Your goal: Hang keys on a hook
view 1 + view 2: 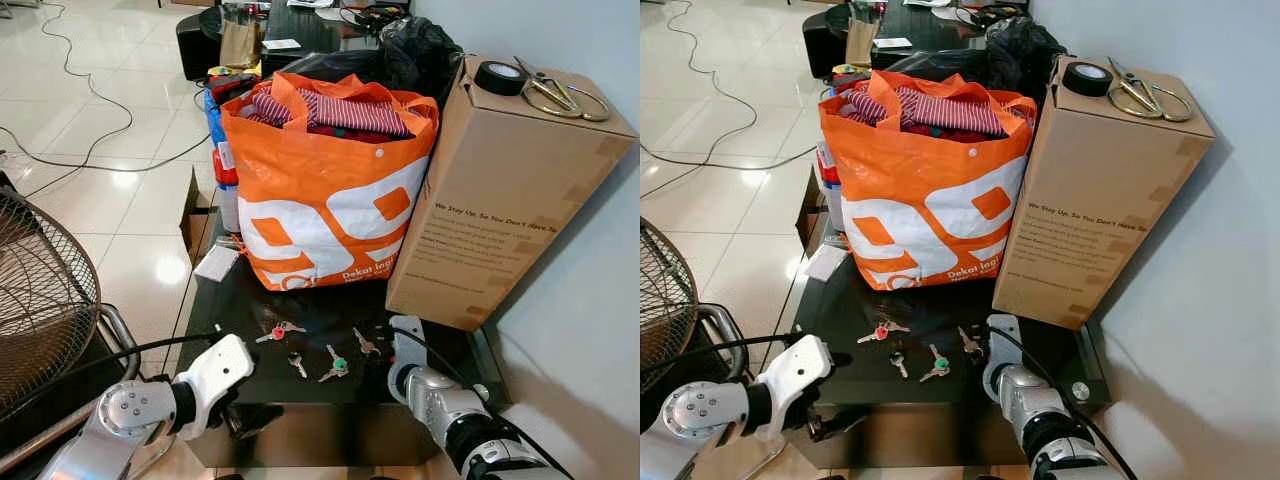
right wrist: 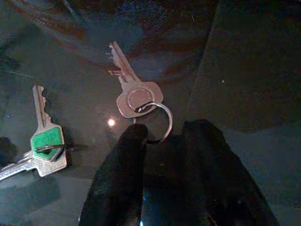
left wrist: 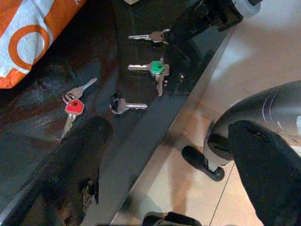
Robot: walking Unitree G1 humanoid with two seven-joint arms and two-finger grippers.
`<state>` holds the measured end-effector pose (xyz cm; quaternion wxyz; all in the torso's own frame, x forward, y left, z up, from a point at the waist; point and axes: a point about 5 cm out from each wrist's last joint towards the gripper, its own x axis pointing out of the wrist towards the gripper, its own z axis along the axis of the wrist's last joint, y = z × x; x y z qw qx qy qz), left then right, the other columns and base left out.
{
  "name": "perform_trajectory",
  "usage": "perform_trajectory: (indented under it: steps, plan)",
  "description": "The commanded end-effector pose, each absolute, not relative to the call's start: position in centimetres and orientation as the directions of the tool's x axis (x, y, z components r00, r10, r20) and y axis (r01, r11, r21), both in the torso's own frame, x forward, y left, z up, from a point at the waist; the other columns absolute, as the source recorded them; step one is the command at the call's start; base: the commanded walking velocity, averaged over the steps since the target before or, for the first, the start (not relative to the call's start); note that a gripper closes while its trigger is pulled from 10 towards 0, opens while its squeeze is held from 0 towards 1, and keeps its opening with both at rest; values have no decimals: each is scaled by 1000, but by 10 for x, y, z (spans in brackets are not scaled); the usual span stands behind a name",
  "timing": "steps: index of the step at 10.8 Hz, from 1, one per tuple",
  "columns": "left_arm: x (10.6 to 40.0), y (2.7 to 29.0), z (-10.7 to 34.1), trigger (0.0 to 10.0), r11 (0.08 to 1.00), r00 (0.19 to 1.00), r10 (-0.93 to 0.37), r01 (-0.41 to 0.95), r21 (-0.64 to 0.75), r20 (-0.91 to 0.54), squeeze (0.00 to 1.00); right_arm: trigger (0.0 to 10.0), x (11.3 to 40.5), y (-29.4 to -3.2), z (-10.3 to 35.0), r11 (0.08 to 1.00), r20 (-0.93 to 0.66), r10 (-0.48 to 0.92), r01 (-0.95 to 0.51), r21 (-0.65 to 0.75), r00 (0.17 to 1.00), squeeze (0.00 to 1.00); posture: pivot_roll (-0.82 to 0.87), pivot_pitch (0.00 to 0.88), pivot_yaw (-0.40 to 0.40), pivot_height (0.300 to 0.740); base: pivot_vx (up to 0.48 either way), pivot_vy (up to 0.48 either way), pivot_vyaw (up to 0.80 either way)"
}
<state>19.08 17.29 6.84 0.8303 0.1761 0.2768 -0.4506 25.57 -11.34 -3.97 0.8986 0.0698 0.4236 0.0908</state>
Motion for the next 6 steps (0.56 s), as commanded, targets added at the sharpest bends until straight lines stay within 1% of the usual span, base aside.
perform_trajectory:
  steps: [1,6]
  plan:
    - [189,170,71,10000,525,440,-657,850,47,-613,0,0,259,-114,-38,974,-745,216,-91,205,631,0,-42,0,-66,740,0,0,0]
    - [188,170,72,10000,532,447,-656,845,48,-608,0,0,263,-114,-35,974,-737,217,-89,210,640,0,-40,0,-74,740,0,0,0]
